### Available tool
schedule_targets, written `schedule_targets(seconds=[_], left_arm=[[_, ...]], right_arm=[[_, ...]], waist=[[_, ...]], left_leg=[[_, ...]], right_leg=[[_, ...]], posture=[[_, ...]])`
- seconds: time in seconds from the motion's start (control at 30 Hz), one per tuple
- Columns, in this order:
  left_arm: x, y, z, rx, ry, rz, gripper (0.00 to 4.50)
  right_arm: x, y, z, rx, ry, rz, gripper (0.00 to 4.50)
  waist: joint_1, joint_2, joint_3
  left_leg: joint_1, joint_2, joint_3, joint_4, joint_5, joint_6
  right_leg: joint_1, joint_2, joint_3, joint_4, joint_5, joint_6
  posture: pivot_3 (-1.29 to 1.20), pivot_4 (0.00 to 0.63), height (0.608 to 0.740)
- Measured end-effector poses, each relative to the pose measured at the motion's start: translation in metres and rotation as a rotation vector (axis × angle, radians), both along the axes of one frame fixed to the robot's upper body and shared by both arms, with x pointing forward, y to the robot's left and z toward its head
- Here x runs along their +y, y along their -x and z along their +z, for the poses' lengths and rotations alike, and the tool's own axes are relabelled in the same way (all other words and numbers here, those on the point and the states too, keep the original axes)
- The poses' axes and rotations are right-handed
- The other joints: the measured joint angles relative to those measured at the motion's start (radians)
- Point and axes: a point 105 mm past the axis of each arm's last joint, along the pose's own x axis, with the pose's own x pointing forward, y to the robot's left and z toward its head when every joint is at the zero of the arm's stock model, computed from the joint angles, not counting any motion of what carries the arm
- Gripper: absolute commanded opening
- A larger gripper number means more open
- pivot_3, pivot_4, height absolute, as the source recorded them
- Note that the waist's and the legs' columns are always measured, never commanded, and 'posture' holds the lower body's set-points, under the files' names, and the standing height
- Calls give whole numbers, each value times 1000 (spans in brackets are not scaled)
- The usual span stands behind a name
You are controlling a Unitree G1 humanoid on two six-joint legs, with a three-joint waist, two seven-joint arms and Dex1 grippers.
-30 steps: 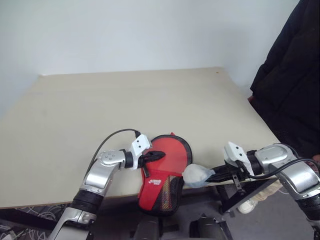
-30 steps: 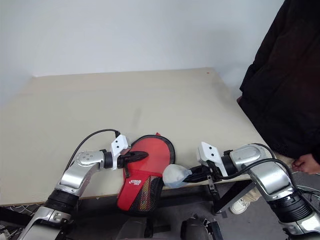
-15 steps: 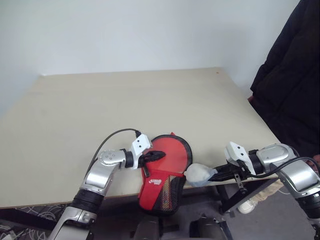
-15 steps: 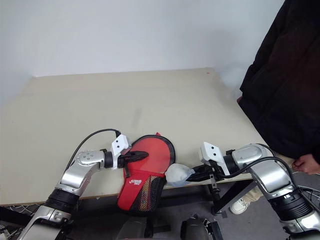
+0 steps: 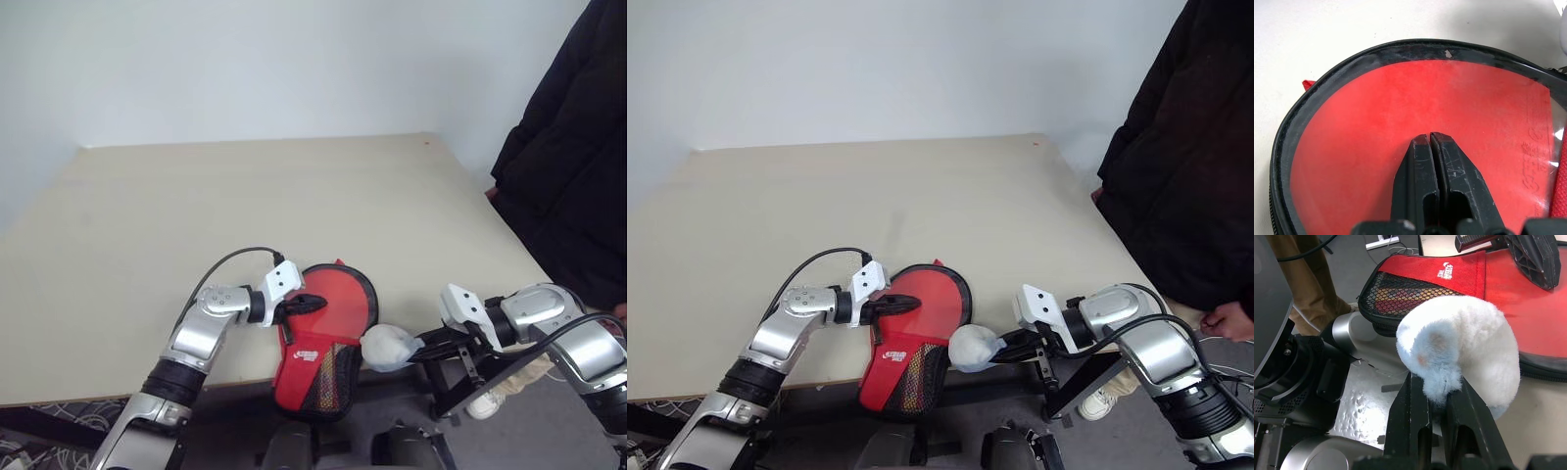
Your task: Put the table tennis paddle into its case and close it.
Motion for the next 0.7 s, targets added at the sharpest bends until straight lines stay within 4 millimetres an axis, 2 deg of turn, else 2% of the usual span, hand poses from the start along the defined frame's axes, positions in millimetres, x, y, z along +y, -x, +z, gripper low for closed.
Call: schedule_targets(seconds=[0.43, 0.7], left_arm=[[-2, 0, 0, 9, -9, -13, 0], [-7, 3, 0, 8, -10, -39, 0]], right_arm=[[3, 22, 2, 54, -18, 50, 21], [1, 33, 5, 89, -17, 59, 21]], waist=[[3, 0, 0], [3, 0, 0]], left_leg=[[0, -2, 0, 0, -1, 2], [0, -12, 0, 0, -5, 9]], right_leg=[[0, -2, 0, 0, 0, 1], [2, -12, 0, 0, -4, 7]], posture=[[0, 0, 725], [0, 0, 725]])
